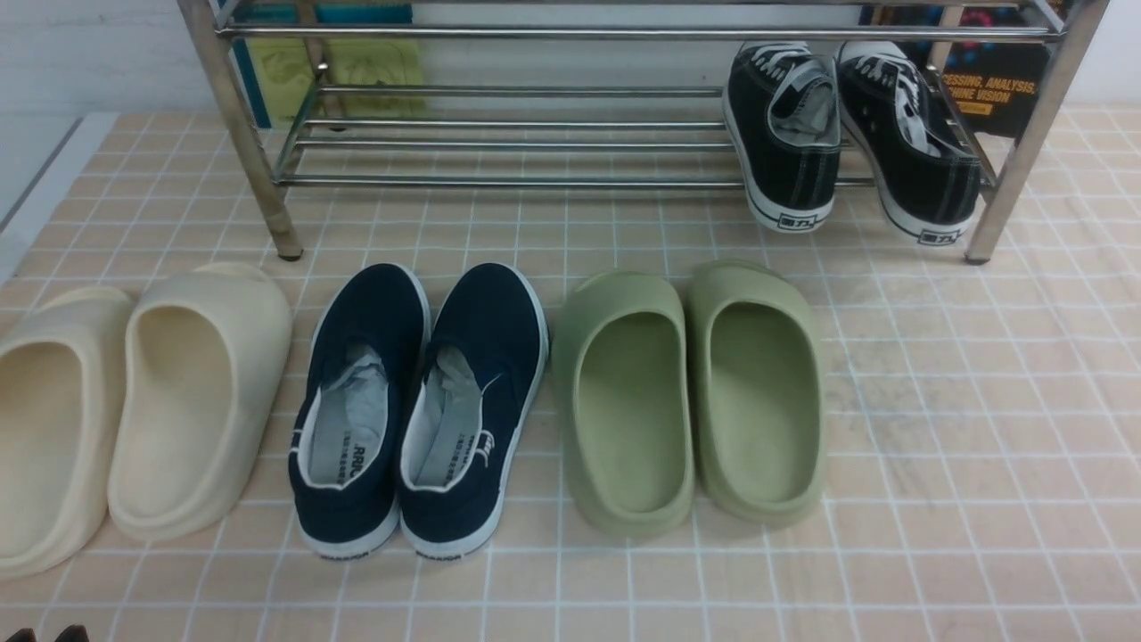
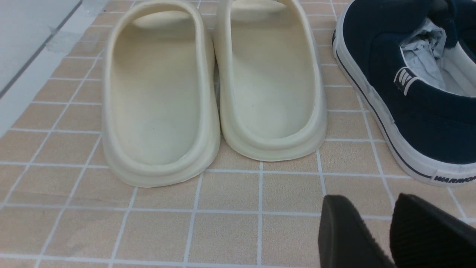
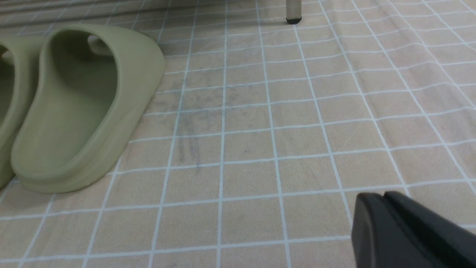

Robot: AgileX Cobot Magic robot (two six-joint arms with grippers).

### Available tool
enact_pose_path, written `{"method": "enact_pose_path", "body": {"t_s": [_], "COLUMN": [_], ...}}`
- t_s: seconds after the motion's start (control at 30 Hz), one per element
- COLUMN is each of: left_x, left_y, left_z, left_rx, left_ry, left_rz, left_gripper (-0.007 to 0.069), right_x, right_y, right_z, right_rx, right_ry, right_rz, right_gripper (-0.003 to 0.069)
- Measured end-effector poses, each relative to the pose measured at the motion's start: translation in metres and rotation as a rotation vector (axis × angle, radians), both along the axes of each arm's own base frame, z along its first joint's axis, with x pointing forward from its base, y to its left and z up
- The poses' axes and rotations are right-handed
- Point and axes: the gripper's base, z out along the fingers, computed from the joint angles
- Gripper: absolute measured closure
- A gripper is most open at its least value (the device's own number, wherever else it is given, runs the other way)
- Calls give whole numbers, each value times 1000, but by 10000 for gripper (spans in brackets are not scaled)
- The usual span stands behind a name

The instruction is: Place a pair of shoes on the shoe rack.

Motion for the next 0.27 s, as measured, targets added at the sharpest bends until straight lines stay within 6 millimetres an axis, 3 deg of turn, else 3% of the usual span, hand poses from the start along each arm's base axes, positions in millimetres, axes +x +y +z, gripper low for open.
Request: {"method": "enact_pose_path", "body": {"t_s": [0.27], "left_x": [0], "left_y": [0], "left_z": [0], "left_rx": [0], "left_ry": [0], "left_rz": [0], "left_gripper": [384], "right_x": [0], "right_y": [0], "right_z": [0], "right_rx": [0], "right_ry": [0], "right_rz": [0], "right_gripper": [593]}}
